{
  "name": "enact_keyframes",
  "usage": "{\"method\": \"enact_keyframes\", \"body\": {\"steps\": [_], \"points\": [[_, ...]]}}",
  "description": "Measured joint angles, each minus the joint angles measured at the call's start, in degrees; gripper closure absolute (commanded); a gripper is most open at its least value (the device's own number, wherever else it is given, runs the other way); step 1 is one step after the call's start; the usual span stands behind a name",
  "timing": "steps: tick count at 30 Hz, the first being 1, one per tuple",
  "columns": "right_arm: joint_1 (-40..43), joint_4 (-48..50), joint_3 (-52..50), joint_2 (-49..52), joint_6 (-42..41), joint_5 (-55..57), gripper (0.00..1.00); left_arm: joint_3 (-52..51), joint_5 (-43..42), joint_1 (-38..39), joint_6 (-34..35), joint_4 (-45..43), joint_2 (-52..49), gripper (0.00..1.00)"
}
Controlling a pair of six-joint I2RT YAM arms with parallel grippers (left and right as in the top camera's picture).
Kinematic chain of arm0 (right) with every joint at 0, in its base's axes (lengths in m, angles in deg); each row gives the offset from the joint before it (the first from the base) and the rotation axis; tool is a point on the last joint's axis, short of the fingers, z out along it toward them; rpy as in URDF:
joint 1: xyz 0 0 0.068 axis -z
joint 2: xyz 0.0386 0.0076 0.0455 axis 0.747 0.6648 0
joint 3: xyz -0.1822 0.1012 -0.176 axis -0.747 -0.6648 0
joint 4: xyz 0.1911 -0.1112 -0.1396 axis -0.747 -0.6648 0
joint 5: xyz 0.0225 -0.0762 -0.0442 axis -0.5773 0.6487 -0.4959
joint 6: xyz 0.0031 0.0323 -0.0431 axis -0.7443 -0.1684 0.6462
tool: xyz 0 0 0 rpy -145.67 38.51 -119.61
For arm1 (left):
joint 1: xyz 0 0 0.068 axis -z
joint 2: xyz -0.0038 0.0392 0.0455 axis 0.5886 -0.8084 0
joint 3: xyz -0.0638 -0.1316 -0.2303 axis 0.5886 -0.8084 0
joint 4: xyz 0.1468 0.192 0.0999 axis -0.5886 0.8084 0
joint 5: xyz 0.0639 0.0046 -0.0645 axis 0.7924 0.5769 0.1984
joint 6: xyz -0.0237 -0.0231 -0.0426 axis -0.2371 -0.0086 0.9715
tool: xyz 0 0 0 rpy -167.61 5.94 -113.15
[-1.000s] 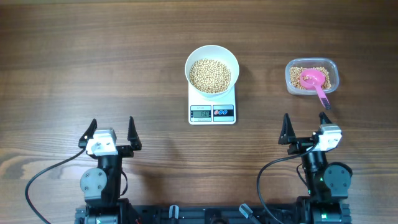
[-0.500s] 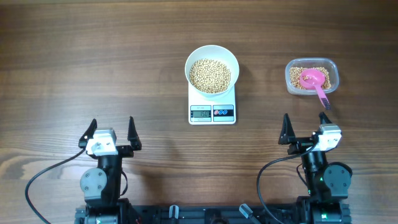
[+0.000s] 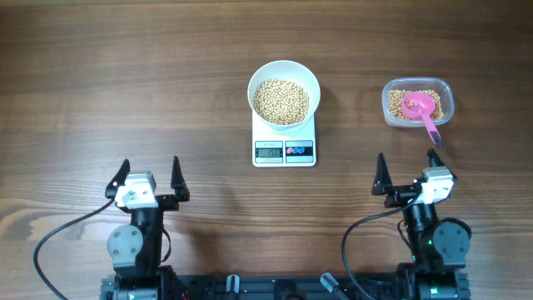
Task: Scoop item into bowl and weigh 150g on scale
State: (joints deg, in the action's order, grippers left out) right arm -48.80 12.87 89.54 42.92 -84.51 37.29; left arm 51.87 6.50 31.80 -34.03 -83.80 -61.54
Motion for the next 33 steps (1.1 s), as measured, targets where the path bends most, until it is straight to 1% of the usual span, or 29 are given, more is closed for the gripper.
{"method": "enact_keyframes", "body": {"steps": [33], "points": [[-0.6, 0.0, 0.0, 0.0, 0.5, 0.0, 0.00, 0.0, 0.0, 0.0, 0.0, 0.0, 0.0, 0.00]]}}
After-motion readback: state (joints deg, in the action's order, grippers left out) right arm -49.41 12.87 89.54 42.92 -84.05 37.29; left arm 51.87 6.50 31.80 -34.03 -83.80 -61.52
